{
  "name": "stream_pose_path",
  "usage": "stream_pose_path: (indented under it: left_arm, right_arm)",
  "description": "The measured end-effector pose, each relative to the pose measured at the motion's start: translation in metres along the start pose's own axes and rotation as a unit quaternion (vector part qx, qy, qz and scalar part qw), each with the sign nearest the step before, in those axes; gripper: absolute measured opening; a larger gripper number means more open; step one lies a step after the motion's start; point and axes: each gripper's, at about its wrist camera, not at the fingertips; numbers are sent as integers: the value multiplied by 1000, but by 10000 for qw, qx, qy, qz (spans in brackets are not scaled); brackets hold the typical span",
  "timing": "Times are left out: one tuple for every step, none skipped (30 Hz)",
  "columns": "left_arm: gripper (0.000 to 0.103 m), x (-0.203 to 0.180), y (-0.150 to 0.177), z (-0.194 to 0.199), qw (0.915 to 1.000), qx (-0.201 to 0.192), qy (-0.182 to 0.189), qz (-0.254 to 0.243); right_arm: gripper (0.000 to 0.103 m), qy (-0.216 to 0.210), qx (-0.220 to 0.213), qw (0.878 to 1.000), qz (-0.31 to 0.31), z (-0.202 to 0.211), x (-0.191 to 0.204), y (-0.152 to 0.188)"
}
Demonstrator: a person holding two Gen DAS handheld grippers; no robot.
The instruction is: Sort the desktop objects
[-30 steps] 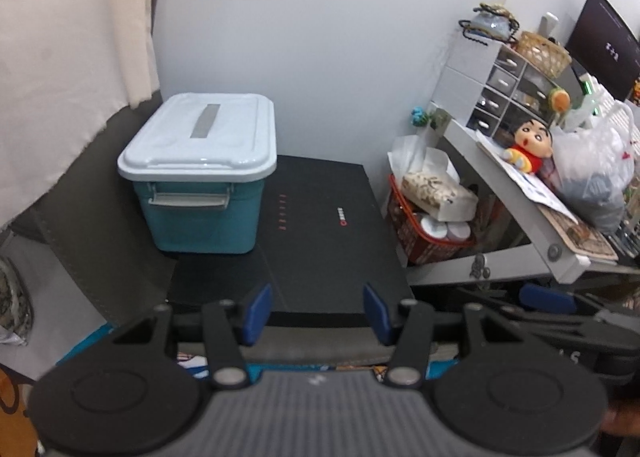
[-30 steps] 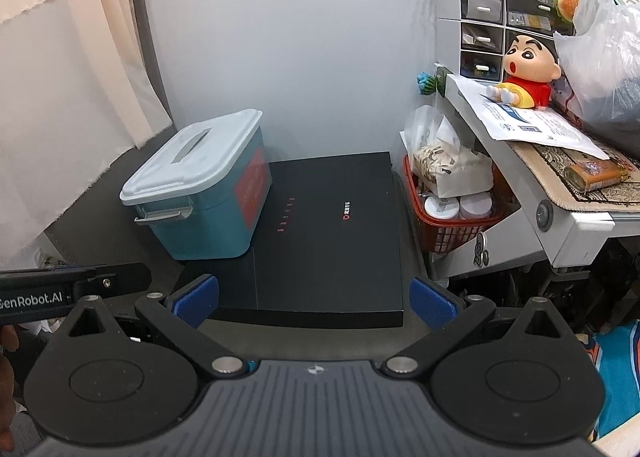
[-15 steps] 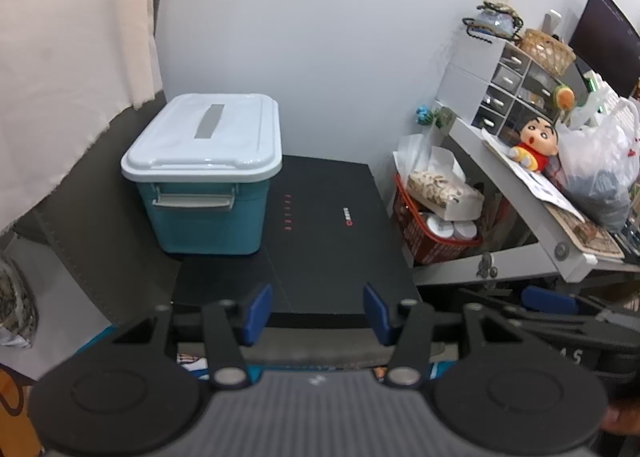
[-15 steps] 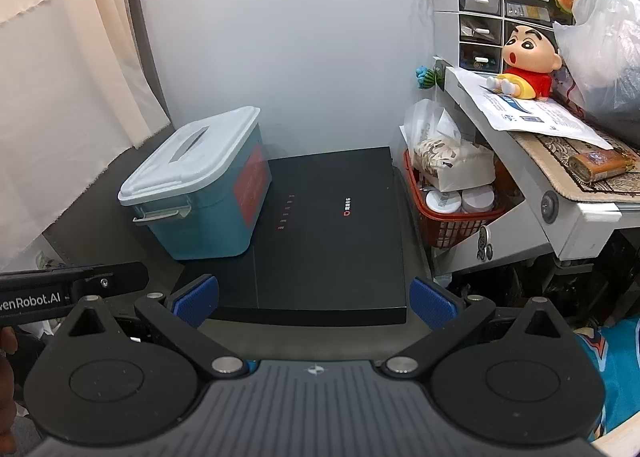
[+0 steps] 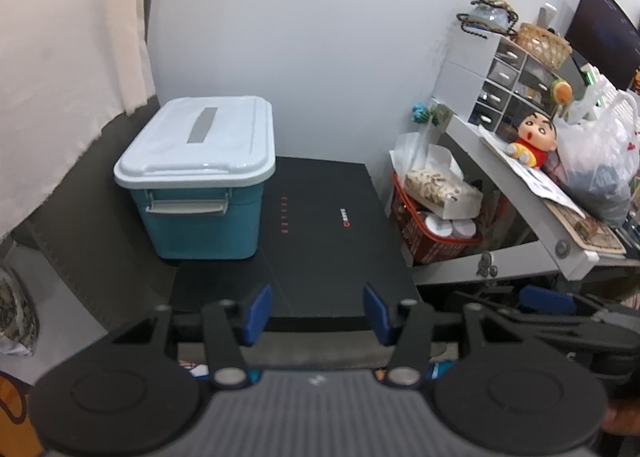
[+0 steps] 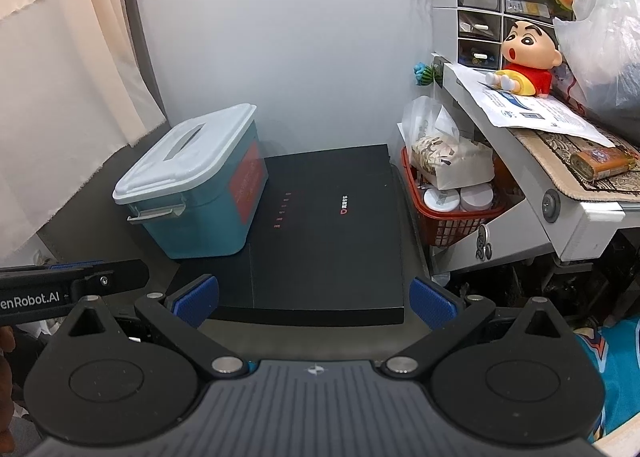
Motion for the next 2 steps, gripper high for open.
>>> stream_pose_path:
  left_arm:
    - [54, 0, 0, 0, 10000, 3, 1, 10]
    - [54, 0, 0, 0, 10000, 6, 0, 24]
  right_arm:
    - [103, -1, 9, 10000, -2, -1, 0, 1]
    - [103, -1, 19, 10000, -5, -1, 0, 1]
Point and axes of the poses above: each gripper's, at about its wrist camera, not at the fingertips, and z roughly against the way its jaws point, x to its left, y to its underside, and after that the axes turned 7 degrees about y, right-handed
